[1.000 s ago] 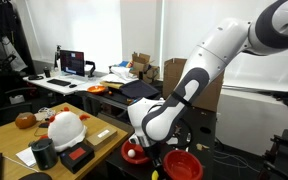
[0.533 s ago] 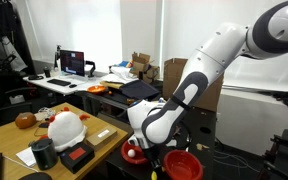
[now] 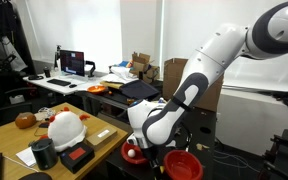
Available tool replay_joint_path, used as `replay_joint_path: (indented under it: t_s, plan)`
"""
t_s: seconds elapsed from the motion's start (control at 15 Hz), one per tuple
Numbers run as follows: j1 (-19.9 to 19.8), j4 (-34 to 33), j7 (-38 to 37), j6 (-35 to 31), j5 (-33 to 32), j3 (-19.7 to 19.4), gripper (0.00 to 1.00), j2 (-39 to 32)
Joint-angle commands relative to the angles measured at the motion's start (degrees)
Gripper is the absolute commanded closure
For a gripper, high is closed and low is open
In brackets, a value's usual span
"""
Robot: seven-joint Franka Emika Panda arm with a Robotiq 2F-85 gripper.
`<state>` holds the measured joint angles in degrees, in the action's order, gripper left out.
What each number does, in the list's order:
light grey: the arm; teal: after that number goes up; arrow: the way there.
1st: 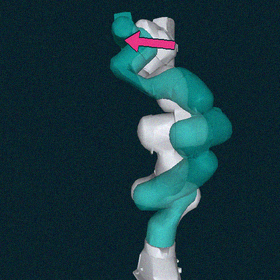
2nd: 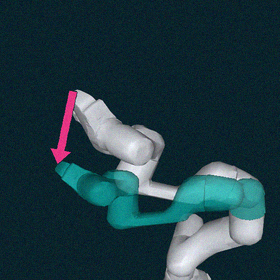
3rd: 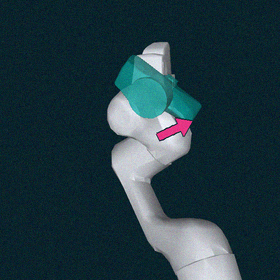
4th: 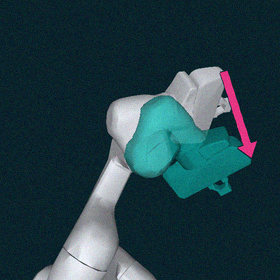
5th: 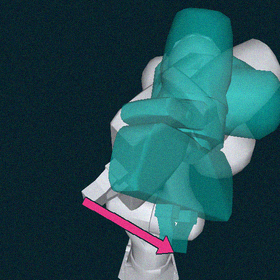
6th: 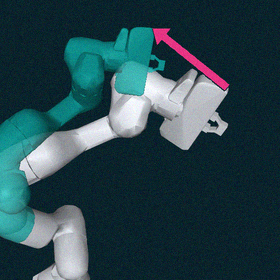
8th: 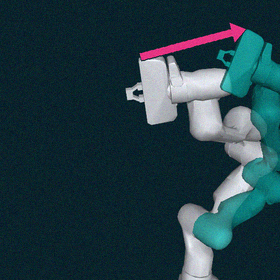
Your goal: Put the plush toy inside the red bowl
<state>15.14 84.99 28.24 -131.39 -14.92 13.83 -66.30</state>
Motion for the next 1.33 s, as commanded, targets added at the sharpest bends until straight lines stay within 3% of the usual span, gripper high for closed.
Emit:
replay_joint_path:
  t_s: [0.0, 1.27]
  plan:
    - [-0.54, -0.07, 2.18, -1.86, -1.03, 0.16, 0.00, -0.16]
    - [-5.21, 0.02, 17.66, 0.19, -0.26, -0.19, 0.00, -2.66]
